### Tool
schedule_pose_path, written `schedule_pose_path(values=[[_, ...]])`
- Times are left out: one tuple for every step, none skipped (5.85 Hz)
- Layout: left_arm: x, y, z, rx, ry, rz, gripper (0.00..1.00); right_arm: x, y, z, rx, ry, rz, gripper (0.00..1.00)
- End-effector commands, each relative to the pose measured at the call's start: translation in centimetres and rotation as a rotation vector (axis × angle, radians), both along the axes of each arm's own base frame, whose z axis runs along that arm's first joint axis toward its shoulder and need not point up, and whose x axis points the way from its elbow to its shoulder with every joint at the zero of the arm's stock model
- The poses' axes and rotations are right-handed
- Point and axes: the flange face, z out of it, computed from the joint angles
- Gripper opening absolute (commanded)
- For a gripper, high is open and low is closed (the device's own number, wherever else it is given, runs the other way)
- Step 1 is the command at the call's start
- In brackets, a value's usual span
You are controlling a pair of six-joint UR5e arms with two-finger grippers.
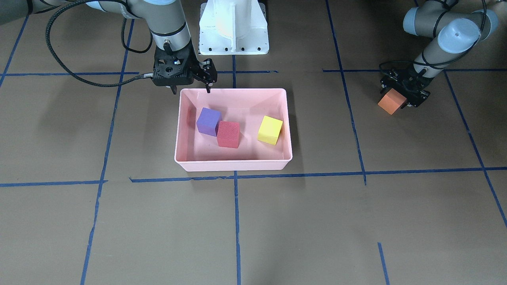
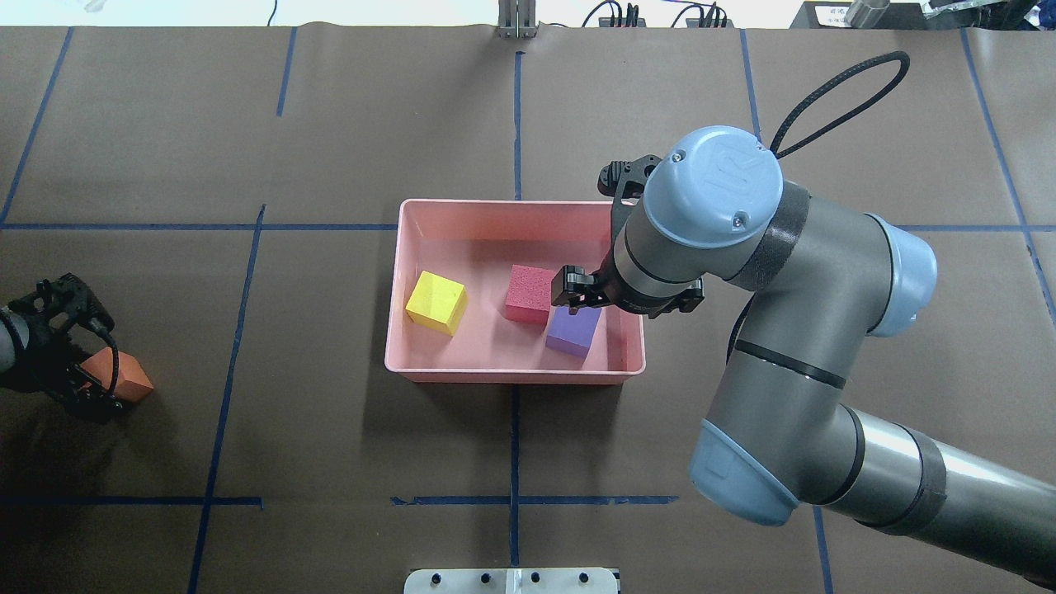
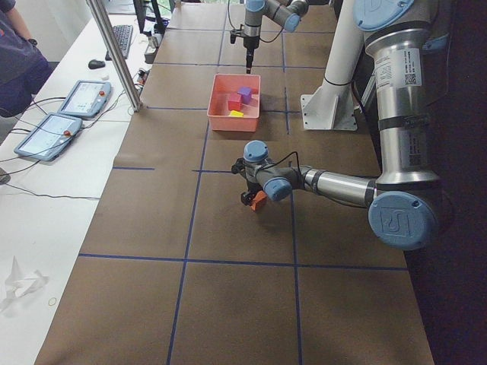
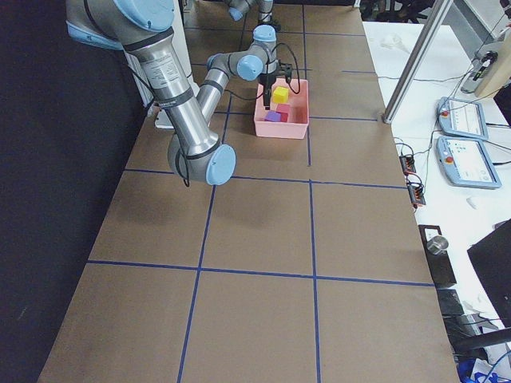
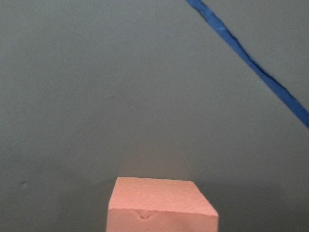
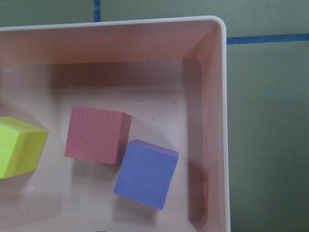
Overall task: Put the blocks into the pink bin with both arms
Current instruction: 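Grasp the orange cube with the left gripper while the right gripper withdraws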
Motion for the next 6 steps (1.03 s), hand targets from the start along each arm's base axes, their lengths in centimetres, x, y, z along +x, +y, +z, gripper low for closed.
schedule_pose_path(values=[[0.5, 0.7, -0.4, -0.073, 0.053, 0.061, 0.32, -0.1, 0.0, 0.1, 0.012, 0.002, -0.012, 1.0], [0.4, 0.8, -1.8, -0.101, 0.079, 0.054, 0.31, 0.6, -0.7, 0.0, 0.048, 0.002, -0.035, 1.0], [0.2, 0.4, -3.6, -0.126, 0.097, 0.009, 0.31, 2.1, -2.1, -0.1, 0.059, -0.007, -0.047, 1.0], [0.5, -1.9, -7.7, -0.168, 0.126, -0.078, 0.31, 4.6, -4.2, 0.3, 0.078, -0.02, -0.078, 1.0], [1.6, -5.0, -12.4, -0.205, 0.139, -0.143, 0.31, 7.2, -5.9, 2.3, 0.092, -0.012, -0.11, 1.0], [4.0, -7.6, -18.9, -0.295, 0.155, -0.229, 0.32, 10.4, -7.7, 4.6, 0.12, -0.004, -0.15, 1.0]])
